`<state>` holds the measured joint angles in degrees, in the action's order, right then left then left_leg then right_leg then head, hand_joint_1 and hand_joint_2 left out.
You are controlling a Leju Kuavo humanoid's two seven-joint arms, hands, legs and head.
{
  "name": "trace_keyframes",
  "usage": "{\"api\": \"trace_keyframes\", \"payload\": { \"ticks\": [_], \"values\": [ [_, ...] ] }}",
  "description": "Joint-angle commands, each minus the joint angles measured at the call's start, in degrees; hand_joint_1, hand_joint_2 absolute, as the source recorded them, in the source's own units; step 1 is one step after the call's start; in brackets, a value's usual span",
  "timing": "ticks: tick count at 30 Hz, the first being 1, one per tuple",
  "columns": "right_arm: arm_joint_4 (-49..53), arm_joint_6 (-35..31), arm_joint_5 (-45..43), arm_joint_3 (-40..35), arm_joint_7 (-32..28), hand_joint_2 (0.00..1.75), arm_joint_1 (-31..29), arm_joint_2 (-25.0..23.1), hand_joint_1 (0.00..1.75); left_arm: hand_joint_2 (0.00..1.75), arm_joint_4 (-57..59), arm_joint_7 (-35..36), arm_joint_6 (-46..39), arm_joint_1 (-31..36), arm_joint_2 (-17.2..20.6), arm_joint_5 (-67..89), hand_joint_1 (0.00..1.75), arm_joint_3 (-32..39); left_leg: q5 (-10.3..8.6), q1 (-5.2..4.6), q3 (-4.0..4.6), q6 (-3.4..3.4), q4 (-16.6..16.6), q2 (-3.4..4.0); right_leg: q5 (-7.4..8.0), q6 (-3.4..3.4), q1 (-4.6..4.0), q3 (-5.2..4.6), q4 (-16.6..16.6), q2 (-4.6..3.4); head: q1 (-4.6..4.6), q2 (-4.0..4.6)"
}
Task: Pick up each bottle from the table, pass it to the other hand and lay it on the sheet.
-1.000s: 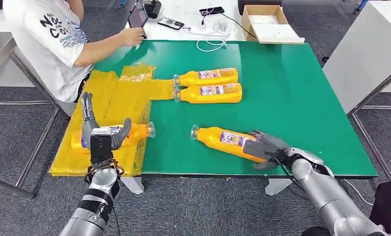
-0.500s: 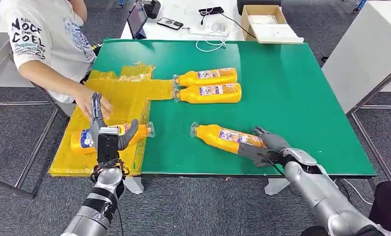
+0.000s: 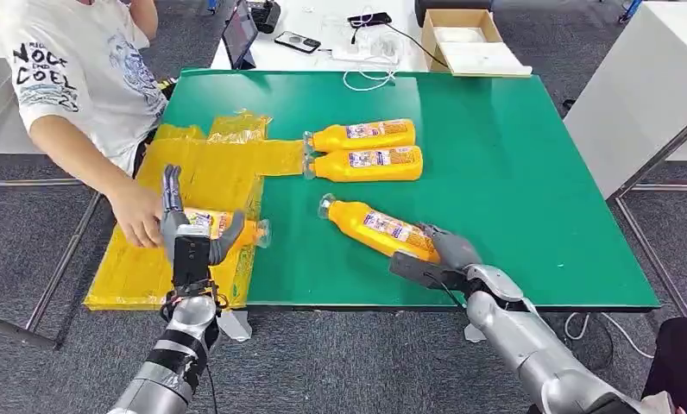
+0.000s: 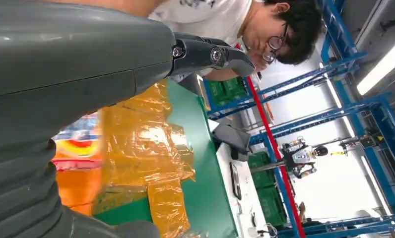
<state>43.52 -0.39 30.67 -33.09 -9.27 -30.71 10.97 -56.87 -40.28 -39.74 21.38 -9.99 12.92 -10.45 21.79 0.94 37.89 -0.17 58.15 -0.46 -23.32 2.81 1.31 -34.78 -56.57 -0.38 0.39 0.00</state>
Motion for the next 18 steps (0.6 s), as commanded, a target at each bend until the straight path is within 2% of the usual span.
{"api": "trace_keyframes", "payload": {
  "ticks": [1, 7, 18],
  "values": [
    [-2.84, -1.05, -0.56, 1.36, -0.81, 1.75, 2.28, -2.34, 1.61, 1.75, 4.38, 0.28, 1.12, 1.75, -0.11, -0.1, 0.0, -0.71, 0.03, 0.04, -0.14, 0.0, -0.05, -0.04, -0.04, -0.1, -0.06, 0.17, 0.07, 0.08, 0.0, 0.0],
    [-2.15, -1.81, -0.84, 2.8, -1.24, 1.75, 3.54, -2.97, 1.75, 1.75, 5.22, 0.28, 1.63, 2.02, -0.29, -0.06, 0.0, -0.38, 0.04, 0.04, -0.16, -0.01, -0.05, -0.05, -0.05, -0.1, -0.07, 0.2, 0.08, 0.08, 0.0, 0.0],
    [-2.15, -1.81, -0.84, 2.8, -1.24, 1.75, 3.54, -2.97, 1.75, 1.75, 5.22, 0.28, 1.63, 2.02, -0.29, -0.06, 0.0, -0.38, 0.05, 0.04, -0.22, -0.02, -0.05, -0.06, -0.07, -0.13, -0.07, 0.25, 0.07, 0.12, 0.0, 0.0]
  ]
}}
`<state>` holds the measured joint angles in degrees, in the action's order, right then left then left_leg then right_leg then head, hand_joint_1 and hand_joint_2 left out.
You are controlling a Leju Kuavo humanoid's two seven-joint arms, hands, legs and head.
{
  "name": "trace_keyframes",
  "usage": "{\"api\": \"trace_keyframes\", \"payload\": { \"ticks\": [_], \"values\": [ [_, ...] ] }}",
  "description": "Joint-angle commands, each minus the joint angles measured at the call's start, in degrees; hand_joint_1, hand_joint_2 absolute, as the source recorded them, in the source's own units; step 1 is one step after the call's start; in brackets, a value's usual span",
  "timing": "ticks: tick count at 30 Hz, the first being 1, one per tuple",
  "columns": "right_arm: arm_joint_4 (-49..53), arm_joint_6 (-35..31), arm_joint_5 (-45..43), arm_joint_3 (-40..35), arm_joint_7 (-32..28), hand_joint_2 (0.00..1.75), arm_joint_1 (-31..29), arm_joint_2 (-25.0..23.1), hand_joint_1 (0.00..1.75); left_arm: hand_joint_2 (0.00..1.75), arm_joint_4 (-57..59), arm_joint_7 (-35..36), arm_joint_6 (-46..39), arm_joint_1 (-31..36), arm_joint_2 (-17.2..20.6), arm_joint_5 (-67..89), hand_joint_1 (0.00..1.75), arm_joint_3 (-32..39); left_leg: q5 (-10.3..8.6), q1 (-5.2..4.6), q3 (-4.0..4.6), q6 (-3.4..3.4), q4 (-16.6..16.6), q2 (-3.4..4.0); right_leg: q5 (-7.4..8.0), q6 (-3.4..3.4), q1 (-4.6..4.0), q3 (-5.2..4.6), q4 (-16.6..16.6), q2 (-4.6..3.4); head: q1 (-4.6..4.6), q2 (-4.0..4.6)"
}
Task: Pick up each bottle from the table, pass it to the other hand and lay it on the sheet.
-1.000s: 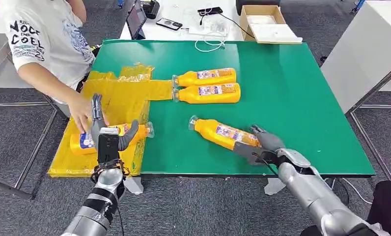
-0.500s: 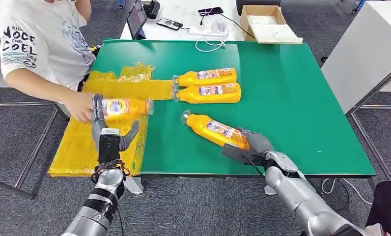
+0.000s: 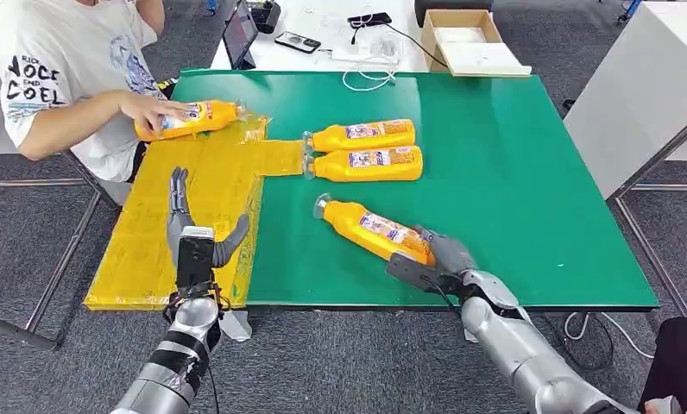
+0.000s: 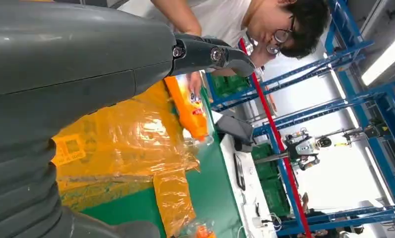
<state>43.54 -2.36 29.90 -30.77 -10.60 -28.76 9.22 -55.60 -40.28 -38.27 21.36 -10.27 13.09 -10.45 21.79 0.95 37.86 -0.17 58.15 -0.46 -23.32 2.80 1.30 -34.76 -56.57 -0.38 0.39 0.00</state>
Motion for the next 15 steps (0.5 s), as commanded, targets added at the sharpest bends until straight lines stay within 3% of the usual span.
{"api": "trace_keyframes", "payload": {
  "ticks": [1, 6, 9, 15],
  "values": [
    [-2.17, 0.16, -0.08, 0.48, 0.09, 1.75, 1.6, -1.22, 1.75, 1.75, 3.95, 0.28, 0.16, 2.03, -0.01, -0.23, 0.0, -0.38, 0.04, 0.04, -0.18, -0.01, -0.05, -0.05, -0.05, -0.11, -0.06, 0.22, 0.08, 0.1, 0.0, 0.0],
    [-1.95, -0.13, -0.12, 0.72, -0.06, 1.75, 1.73, -1.36, 1.75, 1.75, 4.07, 0.28, 0.3, 2.07, -0.04, -0.32, 0.0, -0.27, 0.06, 0.04, -0.24, -0.02, -0.04, -0.06, -0.08, -0.14, -0.07, 0.28, 0.07, 0.12, 0.0, 0.0],
    [2.71, -5.65, 0.15, 4.58, -2.44, 1.75, 4.25, -2.96, 1.75, 1.75, 3.82, 0.28, 0.85, 1.51, -0.3, -0.16, 0.0, 0.45, 0.06, 0.06, -0.24, -0.01, -0.06, -0.06, -0.07, -0.13, -0.09, 0.29, 0.1, 0.12, 0.0, 0.0],
    [30.38, -23.01, 0.14, 17.9, -11.43, 1.75, 16.06, -11.11, 1.75, 1.75, 1.38, 0.28, 6.23, -1.53, -2.02, -2.06, 0.0, 3.87, 0.17, 0.0, -0.18, 0.0, 0.0, 0.13, -0.15, -0.18, -0.05, 0.19, -0.03, -0.06, 0.02, 0.0]
  ]
}}
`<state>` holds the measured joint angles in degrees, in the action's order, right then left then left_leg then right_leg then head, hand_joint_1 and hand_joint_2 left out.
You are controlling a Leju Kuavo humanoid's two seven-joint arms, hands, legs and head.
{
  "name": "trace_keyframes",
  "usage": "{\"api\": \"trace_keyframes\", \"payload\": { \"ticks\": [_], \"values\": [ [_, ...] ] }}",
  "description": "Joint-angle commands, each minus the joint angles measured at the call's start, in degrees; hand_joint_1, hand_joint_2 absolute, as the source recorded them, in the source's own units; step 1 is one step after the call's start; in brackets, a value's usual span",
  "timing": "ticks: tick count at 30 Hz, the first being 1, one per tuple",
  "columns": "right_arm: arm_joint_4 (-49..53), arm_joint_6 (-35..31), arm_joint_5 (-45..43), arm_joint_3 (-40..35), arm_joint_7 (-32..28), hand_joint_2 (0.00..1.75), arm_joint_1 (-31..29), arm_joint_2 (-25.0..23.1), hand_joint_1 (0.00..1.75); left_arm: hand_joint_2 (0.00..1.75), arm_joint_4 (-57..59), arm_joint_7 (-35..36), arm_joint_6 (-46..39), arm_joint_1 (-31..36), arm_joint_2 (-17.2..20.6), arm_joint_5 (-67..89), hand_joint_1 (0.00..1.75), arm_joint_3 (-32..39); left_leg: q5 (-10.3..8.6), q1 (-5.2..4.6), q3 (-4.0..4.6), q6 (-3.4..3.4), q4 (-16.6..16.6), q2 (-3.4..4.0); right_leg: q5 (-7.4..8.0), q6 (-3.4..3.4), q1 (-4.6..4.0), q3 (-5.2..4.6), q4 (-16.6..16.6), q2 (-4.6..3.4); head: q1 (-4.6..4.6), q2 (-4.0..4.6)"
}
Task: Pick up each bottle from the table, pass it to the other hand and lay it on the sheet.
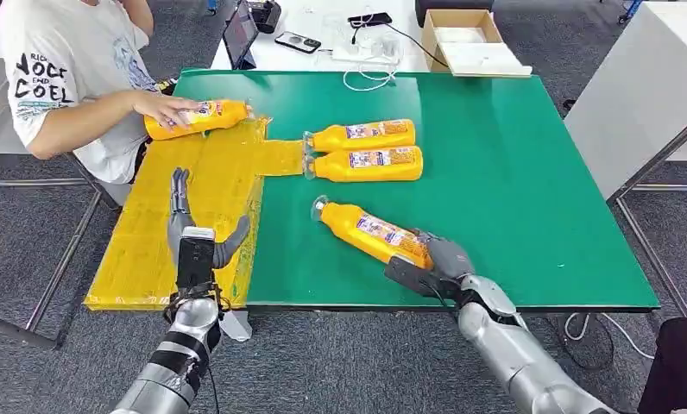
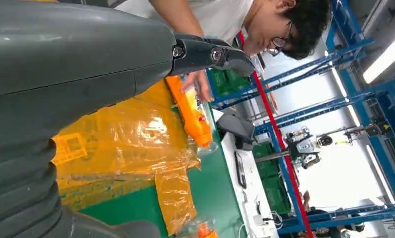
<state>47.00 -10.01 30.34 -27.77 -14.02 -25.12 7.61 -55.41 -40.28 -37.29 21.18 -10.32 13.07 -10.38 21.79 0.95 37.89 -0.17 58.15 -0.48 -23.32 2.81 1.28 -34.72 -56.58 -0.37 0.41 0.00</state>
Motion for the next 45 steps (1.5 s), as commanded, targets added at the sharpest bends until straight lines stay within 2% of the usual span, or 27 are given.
{"api": "trace_keyframes", "payload": {
  "ticks": [1, 3, 4, 5, 10, 17, 20, 22, 26, 29, 32, 38, 42, 45],
  "values": [
    [31.82, -18.29, 0.06, 16.77, -9.65, 1.75, 14.35, -11.09, 1.75, 1.75, 1.75, 0.28, 7.57, -1.59, -2.88, -3.11, 0.0, 5.08, 0.2, -0.01, -0.11, 0.0, 0.03, 0.11, -0.19, -0.19, -0.03, 0.08, -0.09, -0.06, -0.02, 0.0],
    [37.8, -22.48, -0.78, 19.11, -12.15, 1.75, 17.08, -13.03, 1.75, 1.75, 2.62, 0.28, 10.03, -1.78, -4.06, -4.35, 0.0, 6.38, 0.09, 0.0, 0.16, 0.0, 0.01, -0.01, -0.1, -0.1, -0.03, -0.16, -0.05, 0.0, -0.02, 0.0],
    [39.99, -28.93, -0.22, 21.06, -16.5, 1.75, 18.32, -14.83, 1.75, 1.75, 3.11, 0.37, 14.59, -1.73, -4.87, -7.5, 0.0, 7.49, 0.2, 0.0, 0.04, 0.0, 0.05, -0.01, -0.23, -0.16, -0.03, -0.04, -0.1, 0.02, -0.02, 0.0],
    [41.47, -29.99, 1.04, 21.78, -17.35, 1.75, 19.25, -15.28, 1.75, 1.75, 2.81, 0.89, 16.61, -1.81, -5.36, -8.53, 0.0, 7.65, 0.17, 0.02, 0.11, -0.01, 0.05, -0.07, -0.22, -0.13, -0.04, -0.09, -0.08, 0.07, -0.02, 0.0],
    [37.81, -29.46, 0.16, 21.85, -18.62, 1.75, 19.24, -15.39, 1.75, 1.75, -1.13, 3.45, 21.06, -2.85, -5.86, -10.1, 0.0, 5.6, 0.1, 0.03, 0.31, -0.02, 0.0, -0.11, -0.13, -0.09, -0.02, -0.25, 0.01, 0.08, -0.02, 0.0],
    [30.13, -28.62, 0.38, 20.79, -19.4, 1.75, 17.29, -16.02, 1.75, 1.75, -3.52, 4.82, 24.1, -3.86, -5.89, -11.8, 0.0, 3.77, 0.17, -0.02, 0.12, -0.04, -0.03, 0.0, -0.12, -0.15, 0.0, -0.11, 0.04, 0.01, 0.0, 0.0],
    [29.11, -28.15, 0.36, 20.85, -19.47, 1.75, 17.62, -16.25, 1.75, 1.75, -6.32, 7.4, 30.22, -4.86, -5.81, -16.93, 0.0, 3.05, 0.12, -0.01, 0.22, -0.06, -0.04, -0.01, -0.08, -0.09, 0.0, -0.2, 0.06, 0.0, -0.02, 0.0],
    [28.22, -27.29, 0.53, 20.01, -19.85, 1.75, 18.32, -16.2, 1.75, 1.75, -9.0, 10.91, 37.88, -5.97, -5.52, -23.23, 0.0, 2.03, 0.16, 0.0, 0.13, -0.07, -0.04, -0.01, -0.12, -0.11, -0.02, -0.11, 0.08, 0.01, -0.02, 0.0],
    [25.5, -24.17, 0.13, 17.14, -22.41, 1.75, 19.21, -16.53, 1.75, 1.75, -12.15, 13.38, 45.91, -7.25, -4.76, -29.64, 0.0, -0.51, 0.33, 0.02, -0.17, -0.09, -0.03, 0.05, -0.26, -0.19, -0.05, 0.2, 0.1, 0.0, 0.0, 0.0],
    [20.02, -21.93, 0.81, 13.81, -23.51, 1.75, 18.29, -17.41, 1.75, 1.75, -13.26, 14.85, 51.67, -7.42, -4.44, -33.95, 0.0, -2.58, 0.15, 0.02, 0.25, -0.04, -0.04, 0.03, -0.08, -0.09, -0.03, -0.22, 0.07, -0.05, 0.0, 0.0],
    [14.81, -22.54, 1.47, 11.5, -25.0, 1.75, 16.64, -18.47, 1.75, 1.75, -12.83, 16.47, 54.12, -7.02, -4.63, -36.91, 0.0, -3.56, 0.39, 0.03, -0.32, -0.06, -0.07, 0.23, -0.25, -0.28, -0.08, 0.29, 0.11, -0.17, 0.0, 0.0],
    [7.03, -24.78, 2.92, 7.36, -25.98, 1.75, 13.27, -21.04, 1.75, 1.75, -9.08, 17.76, 56.01, -5.46, -4.66, -39.22, 0.0, -5.23, 0.24, 0.05, -0.05, -0.04, -0.07, 0.21, -0.12, -0.2, -0.08, 0.02, 0.1, -0.18, 0.0, 0.0],
    [7.03, -24.78, 2.92, 7.36, -25.98, 1.75, 13.27, -21.04, 1.75, 1.75, -9.08, 17.76, 56.01, -5.46, -4.66, -39.22, 0.0, -5.23, 0.13, 0.03, 0.19, -0.04, -0.07, 0.03, -0.09, -0.11, -0.04, -0.2, 0.06, -0.01, -0.02, 0.0],
    [5.95, -24.74, 3.25, 5.83, -25.78, 1.75, 12.58, -21.14, 1.75, 1.75, -8.2, 18.13, 56.48, -5.14, -4.55, -39.03, 0.0, -6.08, 0.23, 0.03, 0.0, -0.07, -0.06, 0.03, -0.18, -0.16, -0.06, 0.01, 0.08, -0.01, -0.02, 0.0]
  ]
}}
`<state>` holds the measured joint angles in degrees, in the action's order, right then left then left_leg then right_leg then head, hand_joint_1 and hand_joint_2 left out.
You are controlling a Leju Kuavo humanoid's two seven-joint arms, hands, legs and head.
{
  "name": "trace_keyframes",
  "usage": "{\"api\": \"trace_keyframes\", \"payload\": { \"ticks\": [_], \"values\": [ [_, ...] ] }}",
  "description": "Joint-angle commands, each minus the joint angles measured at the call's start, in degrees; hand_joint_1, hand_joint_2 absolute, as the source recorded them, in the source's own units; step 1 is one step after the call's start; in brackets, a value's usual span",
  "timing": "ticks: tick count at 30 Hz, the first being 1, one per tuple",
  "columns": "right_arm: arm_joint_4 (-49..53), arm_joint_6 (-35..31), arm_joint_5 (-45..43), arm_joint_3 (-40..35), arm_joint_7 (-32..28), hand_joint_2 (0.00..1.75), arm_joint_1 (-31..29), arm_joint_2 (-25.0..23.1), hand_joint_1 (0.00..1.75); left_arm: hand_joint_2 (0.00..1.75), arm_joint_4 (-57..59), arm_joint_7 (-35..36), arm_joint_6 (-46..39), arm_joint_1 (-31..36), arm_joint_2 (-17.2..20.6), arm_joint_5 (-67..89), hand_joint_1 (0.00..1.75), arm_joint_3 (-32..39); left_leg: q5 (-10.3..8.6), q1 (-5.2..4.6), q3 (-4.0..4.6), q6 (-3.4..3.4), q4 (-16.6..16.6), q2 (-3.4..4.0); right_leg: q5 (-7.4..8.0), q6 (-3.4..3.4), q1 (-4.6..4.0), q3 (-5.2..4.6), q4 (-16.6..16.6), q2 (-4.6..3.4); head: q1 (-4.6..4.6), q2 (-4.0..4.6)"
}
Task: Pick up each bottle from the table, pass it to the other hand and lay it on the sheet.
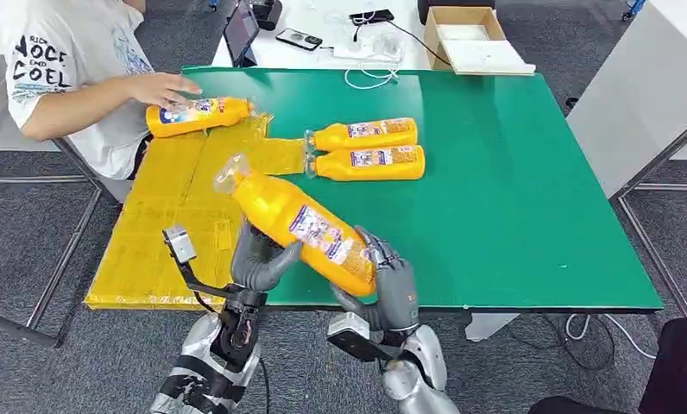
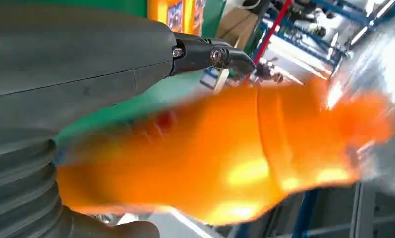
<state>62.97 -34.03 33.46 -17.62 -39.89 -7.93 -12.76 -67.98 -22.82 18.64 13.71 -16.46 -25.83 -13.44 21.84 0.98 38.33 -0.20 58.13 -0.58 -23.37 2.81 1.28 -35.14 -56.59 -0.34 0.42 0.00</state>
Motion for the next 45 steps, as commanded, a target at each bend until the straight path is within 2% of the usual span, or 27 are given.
{"api": "trace_keyframes", "payload": {
  "ticks": [1, 8, 11, 13, 18, 20, 23, 25, 26, 27, 33, 35, 45],
  "values": [
    [-11.01, -0.53, 0.08, -4.93, 0.18, 1.75, -5.07, -1.05, 1.75, 1.75, 4.89, 0.84, 0.77, 2.47, 1.5, -0.09, 0.0, -3.43, 0.13, -0.01, -0.36, -0.04, -0.05, 0.16, -0.08, -0.13, -0.03, 0.33, 0.08, -0.09, -0.02, 0.0],
    [-19.16, -2.82, 1.98, -8.74, 1.21, 1.75, -8.73, -2.78, 1.75, 1.75, 9.04, 0.86, 1.29, 4.18, 1.43, 1.64, 0.0, -6.65, 0.05, -0.01, -0.22, -0.01, -0.06, 0.07, -0.04, -0.1, -0.01, 0.2, 0.06, -0.01, -0.02, 0.0],
    [-19.16, -2.82, 1.98, -8.74, 1.21, 1.75, -8.73, -2.78, 1.75, 1.75, 9.04, 0.86, 1.29, 4.18, 1.43, 1.64, 0.0, -6.65, 0.17, 0.01, -0.52, -0.03, -0.06, 0.13, -0.14, -0.21, -0.06, 0.49, 0.08, -0.01, -0.02, 0.0],
    [-19.16, -2.82, 1.98, -8.74, 1.21, 1.75, -8.73, -2.78, 1.75, 1.75, 9.04, 0.86, 1.29, 4.18, 1.43, 1.64, 0.0, -6.65, 0.15, 0.01, -0.43, -0.03, -0.03, 0.09, -0.13, -0.17, -0.06, 0.4, 0.06, 0.02, -0.02, 0.0],
    [-21.81, -3.82, 2.14, -11.15, 2.34, 1.75, -9.51, -2.81, 1.75, 1.75, 10.45, -1.81, -4.26, 5.1, 1.68, 8.05, 0.0, -8.23, 0.11, 0.02, -0.35, -0.03, -0.04, -0.01, -0.12, -0.13, -0.05, 0.37, 0.08, 0.11, 0.0, 0.0],
    [-22.74, -3.81, 2.4, -11.7, 2.88, 1.75, -9.65, -2.85, 1.75, 1.75, 10.93, -1.6, -4.39, 5.16, 1.42, 7.97, 0.16, -7.88, 0.16, 0.02, -0.48, -0.04, -0.04, 0.0, -0.17, -0.17, -0.06, 0.49, 0.08, 0.11, -0.02, 0.0],
    [-22.98, -4.01, 2.31, -11.78, 2.82, 1.75, -9.62, -2.85, 1.75, 1.75, 11.04, -1.63, -4.6, 5.14, 1.32, 7.98, 0.16, -7.7, 0.06, 0.03, -0.19, -0.01, -0.02, 0.0, -0.06, -0.09, -0.04, 0.2, 0.05, 0.07, -0.02, 0.0],
    [-22.98, -4.01, 2.31, -11.78, 2.82, 1.75, -9.62, -2.85, 1.75, 1.75, 11.04, -1.63, -4.6, 5.14, 1.32, 7.98, 0.16, -7.7, 0.1, 0.02, -0.3, -0.02, -0.03, 0.02, -0.11, -0.13, -0.04, 0.29, 0.05, 0.08, -0.02, 0.0],
    [-22.98, -4.01, 2.31, -11.78, 2.82, 1.75, -9.62, -2.85, 1.75, 1.75, 11.04, -1.63, -4.6, 5.14, 1.32, 7.98, 1.48, -7.7, 0.18, 0.02, -0.49, -0.03, -0.02, 0.03, -0.19, -0.2, -0.06, 0.49, 0.05, 0.1, -0.02, 0.0],
    [-23.36, -3.6, 2.24, -11.87, 2.94, 1.75, -9.71, -2.77, 1.75, 1.75, 10.92, -1.63, -4.72, 5.11, 1.35, 7.98, 1.75, -7.62, 0.07, 0.02, -0.24, -0.01, -0.03, -0.01, -0.09, -0.12, -0.04, 0.24, 0.05, 0.1, -0.02, 0.0],
    [-25.38, -2.73, 2.23, -12.56, 4.01, 1.75, -10.18, -2.49, 1.75, 1.75, 9.0, -2.33, -4.82, 4.34, 0.29, 4.81, 1.75, -4.44, 0.17, 0.03, -0.43, -0.03, -0.02, 0.06, -0.16, -0.17, -0.07, 0.42, 0.06, 0.06, -0.02, 0.0],
    [-25.51, -2.69, 2.16, -12.59, 4.08, 1.75, -10.13, -2.43, 1.75, 1.75, 8.57, -2.16, -4.93, 4.39, 0.38, 4.41, 1.75, -3.99, 0.09, 0.04, -0.24, -0.02, -0.01, -0.01, -0.1, -0.11, -0.06, 0.25, 0.05, 0.1, -0.02, 0.0],
    [-25.51, -2.69, 2.16, -12.59, 4.08, 1.75, -10.13, -2.43, 1.75, 1.75, 8.57, -2.16, -4.93, 4.39, 0.38, 4.41, 1.75, -3.99, 0.05, 0.03, -0.18, -0.02, -0.02, -0.03, -0.08, -0.1, -0.04, 0.18, 0.04, 0.12, -0.02, 0.0]
  ]
}}
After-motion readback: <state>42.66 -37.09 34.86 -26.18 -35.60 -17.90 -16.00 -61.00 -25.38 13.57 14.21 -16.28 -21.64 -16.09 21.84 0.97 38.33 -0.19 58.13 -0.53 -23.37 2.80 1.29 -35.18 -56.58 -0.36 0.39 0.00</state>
